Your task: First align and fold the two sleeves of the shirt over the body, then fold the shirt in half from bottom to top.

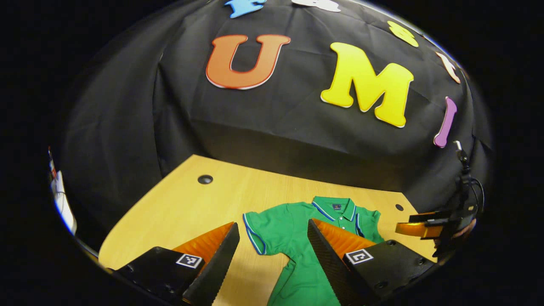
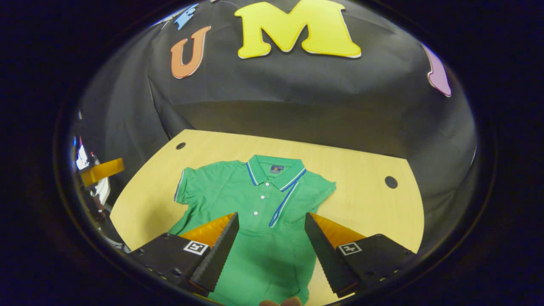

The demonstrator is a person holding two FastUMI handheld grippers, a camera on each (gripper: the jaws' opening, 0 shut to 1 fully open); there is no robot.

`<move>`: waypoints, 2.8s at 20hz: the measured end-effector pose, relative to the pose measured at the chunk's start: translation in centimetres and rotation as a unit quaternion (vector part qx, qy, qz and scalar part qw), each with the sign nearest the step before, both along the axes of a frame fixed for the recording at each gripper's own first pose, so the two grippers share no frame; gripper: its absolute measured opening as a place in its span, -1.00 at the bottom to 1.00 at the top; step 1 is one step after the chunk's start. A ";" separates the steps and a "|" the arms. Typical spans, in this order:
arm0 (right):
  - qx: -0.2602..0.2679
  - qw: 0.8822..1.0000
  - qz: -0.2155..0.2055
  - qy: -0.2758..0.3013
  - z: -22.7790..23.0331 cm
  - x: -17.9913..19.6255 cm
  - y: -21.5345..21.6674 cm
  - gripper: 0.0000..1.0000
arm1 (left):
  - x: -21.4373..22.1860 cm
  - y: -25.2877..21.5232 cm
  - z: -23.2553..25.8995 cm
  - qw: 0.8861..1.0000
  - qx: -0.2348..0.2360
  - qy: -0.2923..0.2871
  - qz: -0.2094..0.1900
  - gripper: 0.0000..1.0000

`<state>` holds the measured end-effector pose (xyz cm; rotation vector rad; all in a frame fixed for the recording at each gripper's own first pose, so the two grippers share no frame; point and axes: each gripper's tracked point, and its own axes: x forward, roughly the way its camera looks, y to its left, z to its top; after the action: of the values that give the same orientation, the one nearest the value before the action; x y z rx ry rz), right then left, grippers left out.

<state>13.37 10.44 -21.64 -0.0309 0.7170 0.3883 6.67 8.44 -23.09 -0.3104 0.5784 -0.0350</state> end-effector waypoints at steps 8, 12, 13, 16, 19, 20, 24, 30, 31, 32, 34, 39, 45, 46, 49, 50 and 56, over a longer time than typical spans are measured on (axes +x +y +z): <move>0.015 0.999 -0.024 -0.016 5.0 -7.3 -2.8 0.89 | 5.3 0.7 -9.6 0.963 -0.140 0.230 -0.010 1.00; 0.008 0.999 -0.041 -0.020 5.8 -9.2 -4.2 0.89 | 6.5 0.8 -13.6 0.941 -0.129 0.310 -0.039 1.00; 0.007 0.999 -0.045 -0.018 5.8 -9.6 -4.5 0.89 | 6.6 0.8 -14.4 0.936 -0.116 0.329 -0.048 1.00; 0.009 0.998 -0.061 -0.015 5.6 -10.1 -5.2 0.89 | 6.6 0.7 -15.8 0.925 -0.084 0.364 -0.071 0.99; 0.020 0.997 -0.077 -0.002 5.0 -10.5 -5.5 0.89 | 6.5 -0.7 -16.1 0.917 -0.084 0.381 -0.078 0.94; 0.022 0.997 -0.080 0.001 4.9 -10.4 -5.6 0.89 | 6.5 -1.0 -16.1 0.916 -0.082 0.384 -0.081 0.92; 0.023 0.996 -0.081 0.005 4.6 -10.1 -5.5 0.89 | 6.0 -1.3 -17.4 0.904 -0.073 0.414 -0.075 0.72; 0.036 0.995 -0.095 0.022 3.3 -9.8 -5.8 0.89 | 6.0 -1.0 -18.4 0.903 -0.037 0.424 -0.061 -0.20; 0.041 0.994 -0.097 0.025 3.1 -9.6 -5.8 0.89 | 5.9 -1.3 -18.2 0.903 -0.043 0.423 -0.062 -0.34; 0.043 0.994 -0.099 0.026 3.0 -9.5 -5.9 0.89 | 5.9 -1.7 -18.3 0.902 -0.054 0.422 -0.066 -0.62; 0.039 0.994 -0.103 0.025 2.8 -9.4 -6.5 0.89 | 6.4 -2.0 -18.0 0.909 -0.066 0.407 -0.065 -0.81; 0.045 0.992 -0.115 0.023 2.7 -9.4 -7.9 0.89 | 7.7 -1.9 -15.4 0.929 -0.051 0.360 -0.072 -0.89; 0.063 0.991 -0.118 0.031 2.3 -10.0 -9.0 0.89 | 7.9 -3.7 -11.5 0.936 -0.003 0.334 -0.110 -0.88; 0.065 0.990 -0.118 0.029 2.4 -10.1 -9.3 0.89 | 8.2 -3.8 -10.9 0.938 0.016 0.327 -0.115 -0.88; 0.079 0.989 -0.121 0.027 2.5 -10.8 -10.1 0.89 | 9.1 -5.1 -9.2 0.938 0.074 0.312 -0.132 -0.88; 0.085 0.988 -0.125 0.027 2.6 -10.9 -10.5 0.89 | 9.1 -6.1 -8.7 0.935 0.088 0.314 -0.141 -0.88; 0.112 0.979 -0.167 0.022 2.7 -12.1 -14.5 0.89 | 9.1 -14.1 -8.0 0.922 0.118 0.321 -0.181 -0.87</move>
<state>1.29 -4.11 -18.94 0.3089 0.7045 0.1466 15.77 -5.61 -31.09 0.0369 1.2792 -0.2237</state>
